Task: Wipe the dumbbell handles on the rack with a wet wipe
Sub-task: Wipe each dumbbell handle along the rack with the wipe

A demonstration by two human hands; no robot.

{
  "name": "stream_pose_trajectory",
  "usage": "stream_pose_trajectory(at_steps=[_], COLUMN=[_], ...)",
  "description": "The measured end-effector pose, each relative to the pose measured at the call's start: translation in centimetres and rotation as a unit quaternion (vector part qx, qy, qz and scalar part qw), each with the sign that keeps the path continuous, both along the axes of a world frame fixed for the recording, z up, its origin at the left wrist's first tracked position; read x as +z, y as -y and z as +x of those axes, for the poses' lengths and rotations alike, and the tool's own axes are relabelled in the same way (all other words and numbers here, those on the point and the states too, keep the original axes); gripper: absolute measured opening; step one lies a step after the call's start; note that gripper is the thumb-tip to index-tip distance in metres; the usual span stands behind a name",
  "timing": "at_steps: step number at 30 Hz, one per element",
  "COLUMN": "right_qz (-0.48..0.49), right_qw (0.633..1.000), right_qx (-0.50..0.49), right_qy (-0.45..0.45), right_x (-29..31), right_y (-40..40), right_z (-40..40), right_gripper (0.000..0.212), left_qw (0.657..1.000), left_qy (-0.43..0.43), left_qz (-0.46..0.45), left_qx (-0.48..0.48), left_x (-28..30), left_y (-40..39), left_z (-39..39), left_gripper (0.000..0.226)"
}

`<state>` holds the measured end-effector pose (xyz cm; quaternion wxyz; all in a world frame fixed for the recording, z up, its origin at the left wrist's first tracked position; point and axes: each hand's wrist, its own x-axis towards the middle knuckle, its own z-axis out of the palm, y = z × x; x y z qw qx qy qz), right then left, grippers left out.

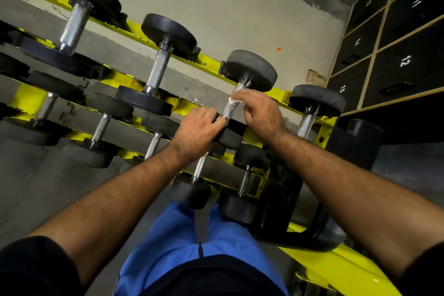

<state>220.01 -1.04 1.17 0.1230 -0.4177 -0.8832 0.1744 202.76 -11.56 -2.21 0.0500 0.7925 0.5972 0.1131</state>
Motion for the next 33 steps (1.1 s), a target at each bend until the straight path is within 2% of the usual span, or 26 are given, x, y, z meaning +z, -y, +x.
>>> stream_pose_trajectory(at_steps=[4, 7, 10, 13, 15, 16, 21, 24, 26, 30, 33], right_qz=[0.009, 0.021, 0.038, 0.037, 0.045, 0.053, 0.060, 0.072, 0.098, 0.090, 0.083], right_qw=[1.000, 0.999, 0.998, 0.995, 0.990, 0.987, 0.984, 0.965, 0.955, 0.970, 0.951], right_qx=[0.005, 0.031, 0.053, 0.090, 0.132, 0.148, 0.168, 0.251, 0.279, 0.227, 0.297], right_qy=[-0.008, -0.010, -0.007, 0.005, 0.021, 0.028, 0.019, 0.003, 0.016, 0.016, 0.000], right_x=[-0.4, -1.0, -1.9, -2.9, -3.6, -3.9, -5.0, -6.0, -5.9, -5.9, -6.8], right_y=[0.0, -0.9, -1.8, -2.8, -3.3, -3.6, -3.8, -3.6, -4.8, -5.0, -3.0], right_z=[0.4, 0.8, 1.0, 1.1, 1.2, 1.3, 1.7, 2.2, 2.9, 3.1, 3.2], right_gripper=[0.048, 0.048, 0.048, 0.047, 0.046, 0.046, 0.044, 0.040, 0.043, 0.047, 0.039], left_qw=[0.998, 0.996, 0.994, 0.991, 0.984, 0.980, 0.964, 0.953, 0.949, 0.947, 0.947], left_qy=[-0.068, -0.069, -0.064, -0.022, 0.030, 0.062, 0.137, 0.168, 0.173, 0.166, 0.167], left_qz=[0.017, 0.009, -0.012, -0.078, -0.114, -0.122, -0.129, -0.156, -0.165, -0.171, -0.173], left_qx=[0.009, 0.049, 0.091, 0.109, 0.130, 0.144, 0.186, 0.200, 0.208, 0.215, 0.215], left_x=[0.0, 0.3, 0.4, 0.9, 1.2, 1.3, 1.8, 2.0, 2.0, 2.3, 2.4], left_y=[1.1, 1.6, 1.8, 1.9, 2.0, 1.9, 1.6, 1.6, 1.6, 1.5, 1.6], left_z=[2.9, 4.1, 4.2, 5.0, 5.2, 5.1, 5.1, 5.0, 4.9, 5.1, 4.9], left_gripper=[0.028, 0.022, 0.026, 0.050, 0.071, 0.074, 0.063, 0.057, 0.054, 0.054, 0.054])
